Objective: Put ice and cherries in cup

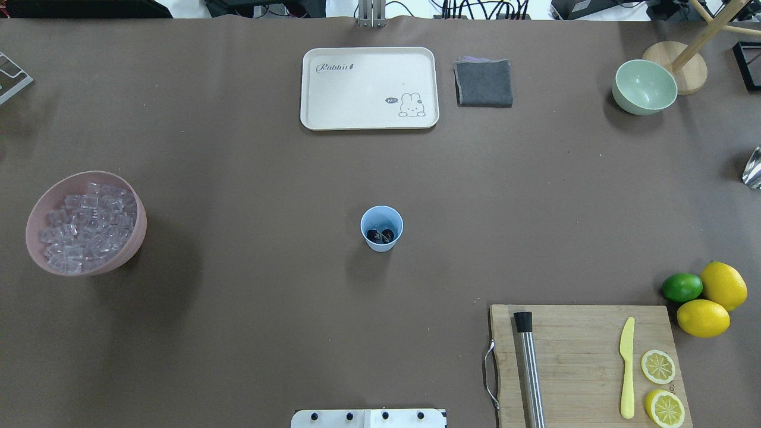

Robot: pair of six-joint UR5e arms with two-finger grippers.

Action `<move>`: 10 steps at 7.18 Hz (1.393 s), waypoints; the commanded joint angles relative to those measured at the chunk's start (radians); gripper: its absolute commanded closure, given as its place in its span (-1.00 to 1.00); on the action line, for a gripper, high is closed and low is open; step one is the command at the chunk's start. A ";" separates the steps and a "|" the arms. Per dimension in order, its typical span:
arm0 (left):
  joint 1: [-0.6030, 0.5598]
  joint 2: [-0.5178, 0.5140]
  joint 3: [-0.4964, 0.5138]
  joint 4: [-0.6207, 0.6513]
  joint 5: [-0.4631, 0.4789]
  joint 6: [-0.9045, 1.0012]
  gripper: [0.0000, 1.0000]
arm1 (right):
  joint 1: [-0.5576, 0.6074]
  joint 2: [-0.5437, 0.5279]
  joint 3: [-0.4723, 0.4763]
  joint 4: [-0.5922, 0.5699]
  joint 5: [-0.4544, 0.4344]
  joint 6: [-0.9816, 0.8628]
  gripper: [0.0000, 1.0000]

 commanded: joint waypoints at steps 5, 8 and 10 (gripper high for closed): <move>-0.002 0.003 0.021 0.001 0.006 0.000 -0.96 | 0.000 0.010 0.000 0.000 0.011 0.003 -1.00; -0.002 0.003 0.024 0.001 0.006 0.000 -0.96 | 0.000 0.015 0.004 -0.002 0.032 0.003 -1.00; -0.002 0.003 0.027 0.001 0.006 0.000 -0.96 | 0.000 0.015 0.001 0.000 0.036 0.003 -1.00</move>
